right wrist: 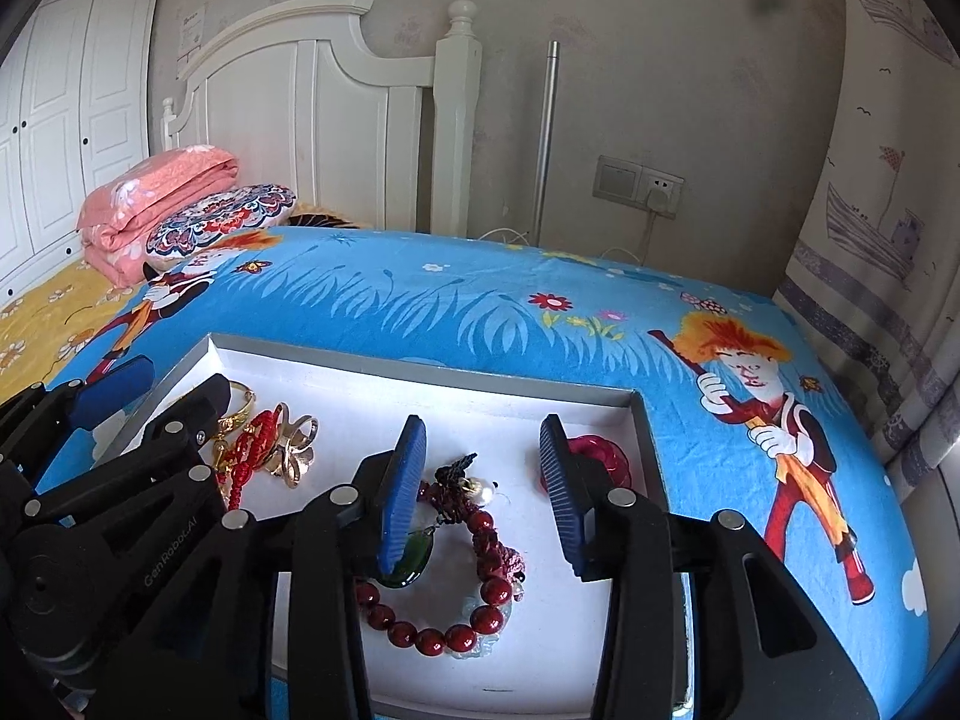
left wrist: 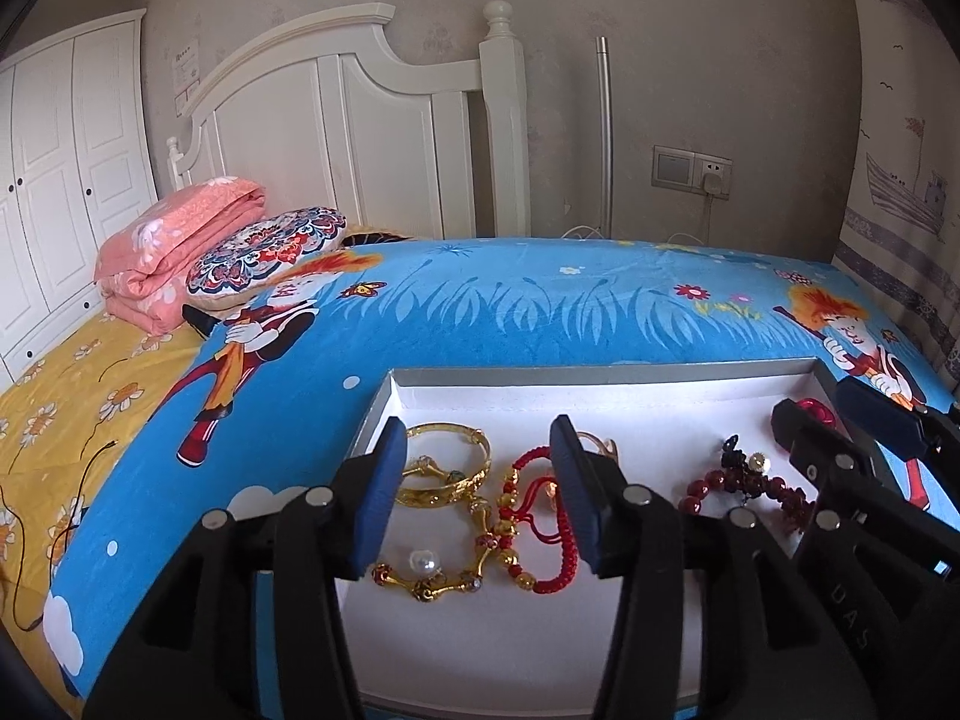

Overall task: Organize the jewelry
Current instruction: 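Open both tools to release the string bracelet and pearl in the tray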

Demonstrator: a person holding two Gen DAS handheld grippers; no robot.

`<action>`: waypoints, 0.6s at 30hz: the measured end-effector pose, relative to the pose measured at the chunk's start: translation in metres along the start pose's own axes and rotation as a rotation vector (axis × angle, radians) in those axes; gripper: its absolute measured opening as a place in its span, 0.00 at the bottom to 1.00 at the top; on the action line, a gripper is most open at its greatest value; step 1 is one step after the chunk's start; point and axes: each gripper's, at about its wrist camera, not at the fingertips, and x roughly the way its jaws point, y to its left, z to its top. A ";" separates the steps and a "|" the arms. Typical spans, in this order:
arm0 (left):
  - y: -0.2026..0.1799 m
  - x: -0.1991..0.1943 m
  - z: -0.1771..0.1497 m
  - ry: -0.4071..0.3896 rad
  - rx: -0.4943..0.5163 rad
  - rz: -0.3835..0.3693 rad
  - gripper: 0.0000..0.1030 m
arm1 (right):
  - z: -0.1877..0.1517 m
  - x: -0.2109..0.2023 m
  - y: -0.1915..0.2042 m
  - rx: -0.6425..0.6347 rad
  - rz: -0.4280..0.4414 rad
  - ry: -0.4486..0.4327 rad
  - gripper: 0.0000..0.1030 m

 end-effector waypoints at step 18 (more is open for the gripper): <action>0.007 -0.006 -0.004 -0.008 -0.008 -0.007 0.79 | -0.005 -0.009 -0.005 0.027 -0.011 0.001 0.57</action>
